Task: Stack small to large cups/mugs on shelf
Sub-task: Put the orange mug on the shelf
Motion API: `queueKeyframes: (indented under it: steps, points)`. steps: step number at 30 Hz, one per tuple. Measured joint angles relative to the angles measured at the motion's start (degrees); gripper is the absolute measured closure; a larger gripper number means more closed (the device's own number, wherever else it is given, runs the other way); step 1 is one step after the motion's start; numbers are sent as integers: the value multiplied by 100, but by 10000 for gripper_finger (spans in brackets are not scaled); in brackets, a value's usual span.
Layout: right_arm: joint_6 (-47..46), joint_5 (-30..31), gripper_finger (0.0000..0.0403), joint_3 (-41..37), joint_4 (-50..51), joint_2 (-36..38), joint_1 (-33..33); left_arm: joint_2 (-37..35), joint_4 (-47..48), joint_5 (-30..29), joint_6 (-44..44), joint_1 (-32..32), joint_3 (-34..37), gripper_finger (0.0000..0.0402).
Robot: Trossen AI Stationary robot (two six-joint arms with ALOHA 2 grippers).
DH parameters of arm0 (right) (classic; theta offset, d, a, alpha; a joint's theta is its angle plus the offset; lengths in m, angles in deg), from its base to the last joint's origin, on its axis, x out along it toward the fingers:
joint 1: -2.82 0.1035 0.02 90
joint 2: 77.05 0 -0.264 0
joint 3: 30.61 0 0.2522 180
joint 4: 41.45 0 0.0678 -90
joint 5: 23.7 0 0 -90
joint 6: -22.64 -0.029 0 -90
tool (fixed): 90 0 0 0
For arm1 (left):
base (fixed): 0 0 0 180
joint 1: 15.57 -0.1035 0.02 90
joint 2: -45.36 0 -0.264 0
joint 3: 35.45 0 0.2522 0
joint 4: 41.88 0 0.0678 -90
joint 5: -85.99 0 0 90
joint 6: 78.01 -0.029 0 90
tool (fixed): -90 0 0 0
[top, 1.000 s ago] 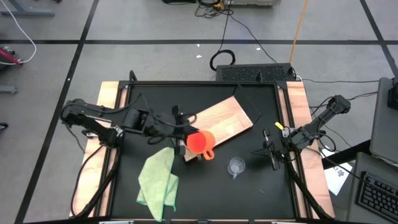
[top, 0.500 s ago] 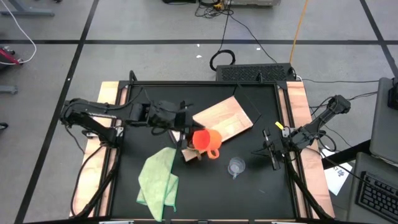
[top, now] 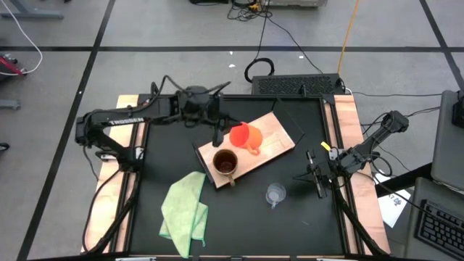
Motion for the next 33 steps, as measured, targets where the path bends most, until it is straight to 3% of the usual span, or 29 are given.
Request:
queueKeyframes:
  steps: [17, 24, 33]
  points:
    - [-117, 33, 403, -95, -167, -1, -7, 2564, 2604, 381, -480, -498, -3266, 399]
    - [-57, 39, 403, -107, -163, -2, -7, 2924, 2840, 381, -372, -510, -3426, 399]
    - [-60, 39, 403, -116, -153, -1, -7, 2929, 2891, 379, -136, -488, -3116, 399]
